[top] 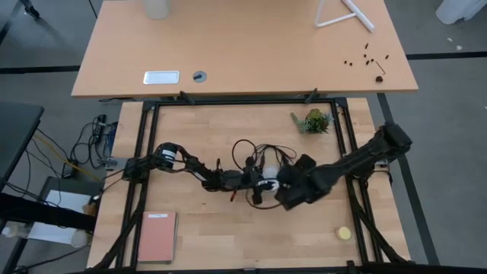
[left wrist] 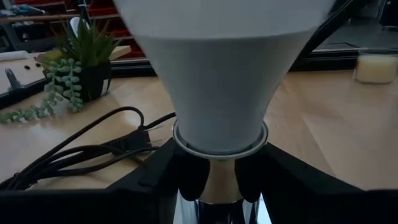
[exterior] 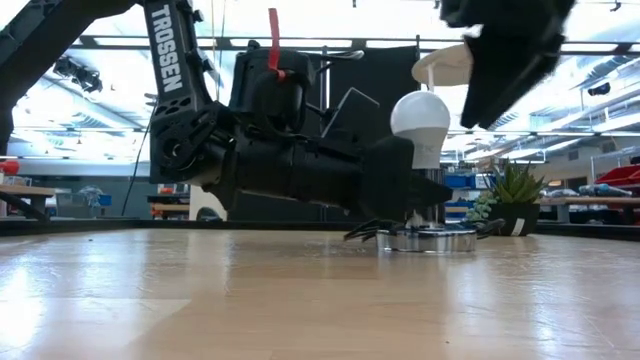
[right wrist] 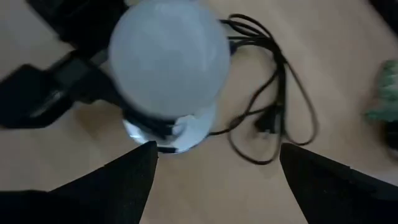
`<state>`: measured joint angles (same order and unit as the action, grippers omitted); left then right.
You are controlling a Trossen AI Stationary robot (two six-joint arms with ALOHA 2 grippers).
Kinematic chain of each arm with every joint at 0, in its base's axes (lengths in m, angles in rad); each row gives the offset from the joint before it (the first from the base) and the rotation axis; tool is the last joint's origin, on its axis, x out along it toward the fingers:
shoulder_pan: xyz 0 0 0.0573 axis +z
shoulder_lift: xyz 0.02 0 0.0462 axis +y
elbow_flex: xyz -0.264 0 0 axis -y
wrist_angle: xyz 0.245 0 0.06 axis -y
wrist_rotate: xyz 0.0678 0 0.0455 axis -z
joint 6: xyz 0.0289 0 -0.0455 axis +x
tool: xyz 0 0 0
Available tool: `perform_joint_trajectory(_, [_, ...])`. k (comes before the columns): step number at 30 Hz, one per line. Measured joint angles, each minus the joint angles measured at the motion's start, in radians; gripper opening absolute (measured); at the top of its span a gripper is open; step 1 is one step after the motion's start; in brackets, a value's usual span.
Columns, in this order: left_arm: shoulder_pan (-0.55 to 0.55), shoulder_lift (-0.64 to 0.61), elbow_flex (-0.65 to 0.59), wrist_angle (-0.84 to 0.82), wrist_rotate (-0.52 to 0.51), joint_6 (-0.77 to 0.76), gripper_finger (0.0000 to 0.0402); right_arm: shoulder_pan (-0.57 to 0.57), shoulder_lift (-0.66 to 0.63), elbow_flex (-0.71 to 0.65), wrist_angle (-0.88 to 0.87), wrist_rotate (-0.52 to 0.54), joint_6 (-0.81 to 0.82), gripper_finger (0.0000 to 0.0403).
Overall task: Screw lightbulb
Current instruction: Remove the lightbulb from the silver lamp
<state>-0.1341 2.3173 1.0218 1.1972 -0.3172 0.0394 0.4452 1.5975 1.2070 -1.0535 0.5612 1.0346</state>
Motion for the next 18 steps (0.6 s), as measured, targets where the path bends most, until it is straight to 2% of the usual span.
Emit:
perform_joint_trajectory(5, [0.0,0.0,0.0,-0.002,-0.003,-0.039,0.0184,0.055,-0.15,-0.275,0.334,0.032,0.007,0.0347])
perform_joint_trajectory(9, [0.003,0.0,0.0,-0.005,-0.006,-0.064,0.0184,0.09,-0.195,-0.481,0.719,0.092,-0.129,0.0347])
perform_joint_trajectory(11, [0.003,0.0,0.0,-0.008,-0.005,-0.051,0.0184,0.091,-0.194,-0.565,0.833,0.151,-0.175,0.0347])
perform_joint_trajectory(15, [0.009,-0.001,0.0,-0.01,-0.003,-0.047,0.0184,0.078,-0.194,-0.681,1.083,0.246,-0.283,0.0347])
perform_joint_trajectory(18, [0.014,-0.001,0.0,-0.01,0.0,-0.083,0.0184,0.069,-0.194,-0.733,1.225,0.257,-0.367,0.0347])
